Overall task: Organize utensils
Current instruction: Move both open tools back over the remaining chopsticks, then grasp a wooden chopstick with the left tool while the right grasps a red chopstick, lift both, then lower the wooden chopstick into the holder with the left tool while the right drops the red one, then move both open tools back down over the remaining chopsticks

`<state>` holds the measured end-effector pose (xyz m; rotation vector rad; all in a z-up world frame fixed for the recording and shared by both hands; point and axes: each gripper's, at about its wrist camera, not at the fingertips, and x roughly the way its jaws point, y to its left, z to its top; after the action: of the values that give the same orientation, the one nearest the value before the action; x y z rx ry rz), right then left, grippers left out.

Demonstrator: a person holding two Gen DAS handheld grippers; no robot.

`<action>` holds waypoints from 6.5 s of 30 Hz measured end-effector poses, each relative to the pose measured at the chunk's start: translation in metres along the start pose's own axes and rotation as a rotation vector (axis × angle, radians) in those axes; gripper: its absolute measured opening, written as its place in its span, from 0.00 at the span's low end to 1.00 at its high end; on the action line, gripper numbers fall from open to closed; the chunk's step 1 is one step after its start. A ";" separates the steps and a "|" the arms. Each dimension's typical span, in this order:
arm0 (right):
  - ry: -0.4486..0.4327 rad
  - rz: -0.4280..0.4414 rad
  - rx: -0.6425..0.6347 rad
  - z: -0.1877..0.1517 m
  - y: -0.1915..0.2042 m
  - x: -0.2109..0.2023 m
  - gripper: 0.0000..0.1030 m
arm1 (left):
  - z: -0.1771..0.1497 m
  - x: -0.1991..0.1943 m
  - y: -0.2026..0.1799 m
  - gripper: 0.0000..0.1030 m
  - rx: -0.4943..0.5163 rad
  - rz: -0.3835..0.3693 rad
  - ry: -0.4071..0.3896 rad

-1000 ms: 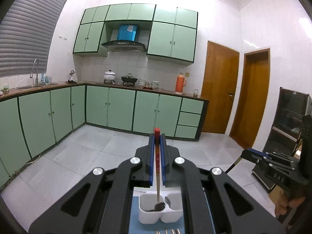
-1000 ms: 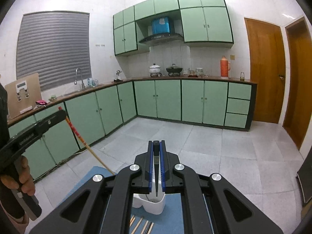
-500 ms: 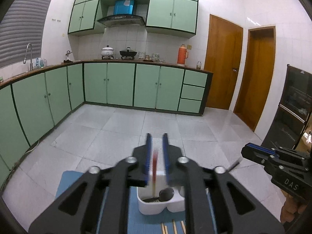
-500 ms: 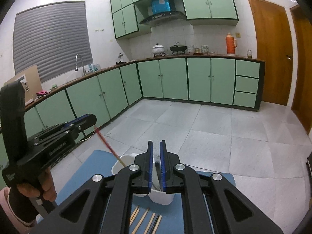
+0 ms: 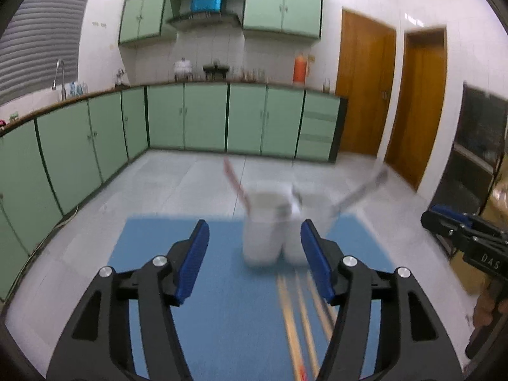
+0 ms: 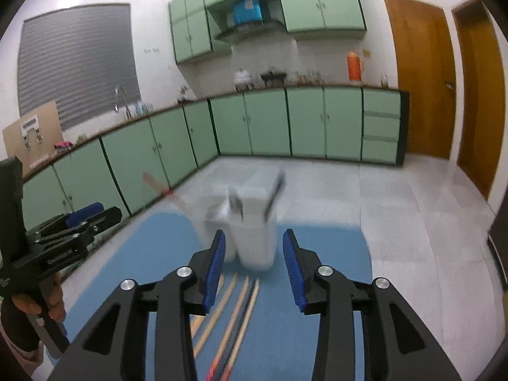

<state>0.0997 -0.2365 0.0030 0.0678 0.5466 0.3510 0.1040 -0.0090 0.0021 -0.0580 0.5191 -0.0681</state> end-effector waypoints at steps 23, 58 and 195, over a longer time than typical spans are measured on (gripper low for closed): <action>0.362 0.008 0.029 -0.174 0.033 0.004 0.35 | -0.155 0.000 -0.001 0.58 0.108 -0.034 0.365; 0.344 -0.068 0.025 -0.173 0.025 0.007 0.26 | -0.166 0.014 -0.020 0.47 0.101 -0.021 0.413; 0.306 -0.025 0.034 -0.172 0.040 0.008 0.56 | -0.155 0.004 -0.005 0.87 0.112 -0.039 0.333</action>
<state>0.0039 -0.2013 -0.1416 0.0401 0.8558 0.3297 0.0304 -0.0201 -0.1339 0.0542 0.8455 -0.1459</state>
